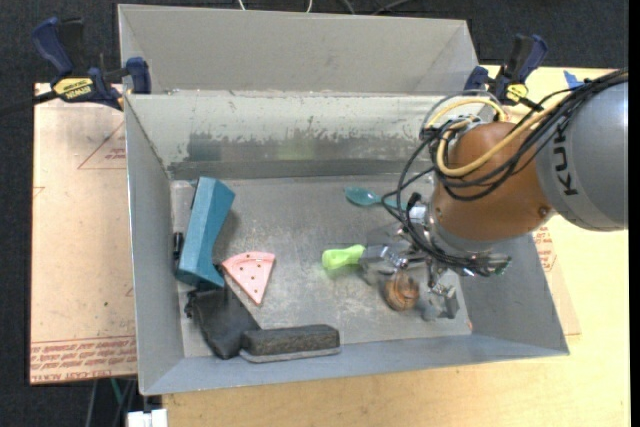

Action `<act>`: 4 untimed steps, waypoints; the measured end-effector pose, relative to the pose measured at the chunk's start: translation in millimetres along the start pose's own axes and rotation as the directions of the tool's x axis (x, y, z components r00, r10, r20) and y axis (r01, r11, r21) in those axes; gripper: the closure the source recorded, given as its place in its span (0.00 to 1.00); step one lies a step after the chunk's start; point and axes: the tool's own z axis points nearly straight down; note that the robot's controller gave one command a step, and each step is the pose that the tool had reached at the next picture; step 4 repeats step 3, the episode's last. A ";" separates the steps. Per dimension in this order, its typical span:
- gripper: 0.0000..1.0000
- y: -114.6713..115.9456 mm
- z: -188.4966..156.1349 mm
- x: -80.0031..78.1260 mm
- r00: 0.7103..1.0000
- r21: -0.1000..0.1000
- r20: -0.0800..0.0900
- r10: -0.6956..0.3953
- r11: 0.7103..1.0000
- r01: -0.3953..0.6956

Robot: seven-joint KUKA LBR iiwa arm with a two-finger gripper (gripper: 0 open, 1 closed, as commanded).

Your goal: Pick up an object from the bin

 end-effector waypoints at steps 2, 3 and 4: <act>1.00 -7.7 -1.0 -2.5 0.977 0.008 0.005 -0.213 0.977 0.213; 1.00 -4.3 -27.3 -1.0 0.977 -0.004 0.001 -0.212 0.977 0.212; 1.00 -4.3 -27.3 -1.0 0.977 -0.004 0.001 -0.212 0.977 0.212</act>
Offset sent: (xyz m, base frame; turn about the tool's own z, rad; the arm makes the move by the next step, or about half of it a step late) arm 0.0000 0.0000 0.0000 0.0000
